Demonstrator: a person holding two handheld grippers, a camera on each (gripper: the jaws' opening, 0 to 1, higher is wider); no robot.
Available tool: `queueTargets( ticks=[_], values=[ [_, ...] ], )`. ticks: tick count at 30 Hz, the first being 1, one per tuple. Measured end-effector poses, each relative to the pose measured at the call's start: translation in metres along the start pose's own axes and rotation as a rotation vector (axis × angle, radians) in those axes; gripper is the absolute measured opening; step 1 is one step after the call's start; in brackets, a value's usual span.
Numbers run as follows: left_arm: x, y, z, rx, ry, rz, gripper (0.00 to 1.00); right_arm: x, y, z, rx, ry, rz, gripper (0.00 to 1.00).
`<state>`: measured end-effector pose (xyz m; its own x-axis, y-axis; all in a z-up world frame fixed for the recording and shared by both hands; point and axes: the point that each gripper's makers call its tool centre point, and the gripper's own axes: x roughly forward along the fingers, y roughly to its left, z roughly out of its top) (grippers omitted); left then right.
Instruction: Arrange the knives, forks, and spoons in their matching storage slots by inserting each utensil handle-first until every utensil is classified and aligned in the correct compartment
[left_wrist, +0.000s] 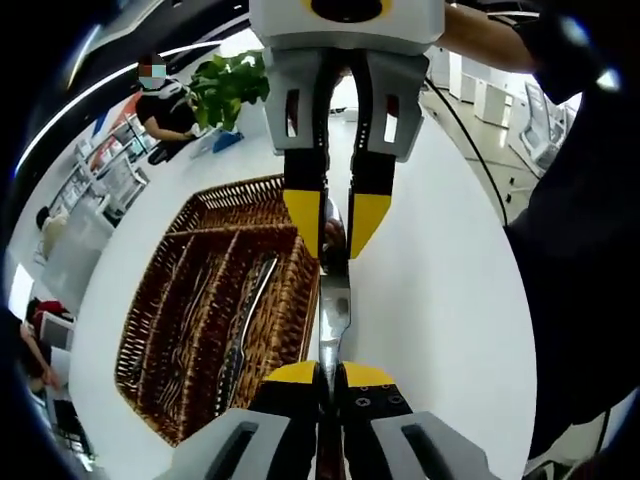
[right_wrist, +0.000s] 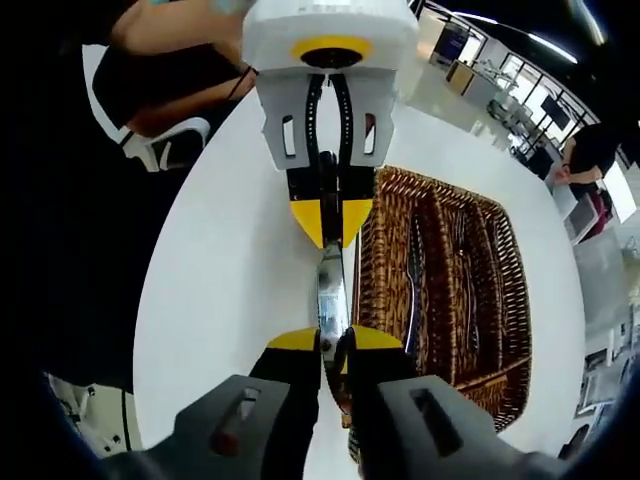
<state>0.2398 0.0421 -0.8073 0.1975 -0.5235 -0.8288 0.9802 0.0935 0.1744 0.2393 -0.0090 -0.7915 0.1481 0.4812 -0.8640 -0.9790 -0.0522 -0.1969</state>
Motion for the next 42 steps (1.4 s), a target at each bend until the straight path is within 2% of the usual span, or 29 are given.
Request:
queueTargets(
  ticks=[7, 17, 29, 35, 42],
  values=[
    [-0.004, 0.019, 0.001, 0.036, 0.023, 0.003, 0.06, -0.001, -0.017, 0.002, 0.018, -0.009, -0.030, 0.08],
    [0.002, 0.043, -0.004, 0.069, 0.059, -0.013, 0.06, 0.008, -0.037, 0.000, 0.046, -0.002, -0.061, 0.09],
    [0.016, 0.061, -0.009, 0.106, 0.114, -0.028, 0.06, 0.023, -0.054, -0.010, 0.067, 0.045, -0.063, 0.09],
    [0.030, 0.063, -0.016, 0.088, 0.127, -0.053, 0.06, 0.032, -0.056, -0.017, 0.075, 0.076, -0.045, 0.09],
    [0.038, 0.064, -0.021, 0.104, 0.116, -0.063, 0.06, 0.038, -0.056, -0.022, 0.089, 0.090, -0.034, 0.10]
  ],
)
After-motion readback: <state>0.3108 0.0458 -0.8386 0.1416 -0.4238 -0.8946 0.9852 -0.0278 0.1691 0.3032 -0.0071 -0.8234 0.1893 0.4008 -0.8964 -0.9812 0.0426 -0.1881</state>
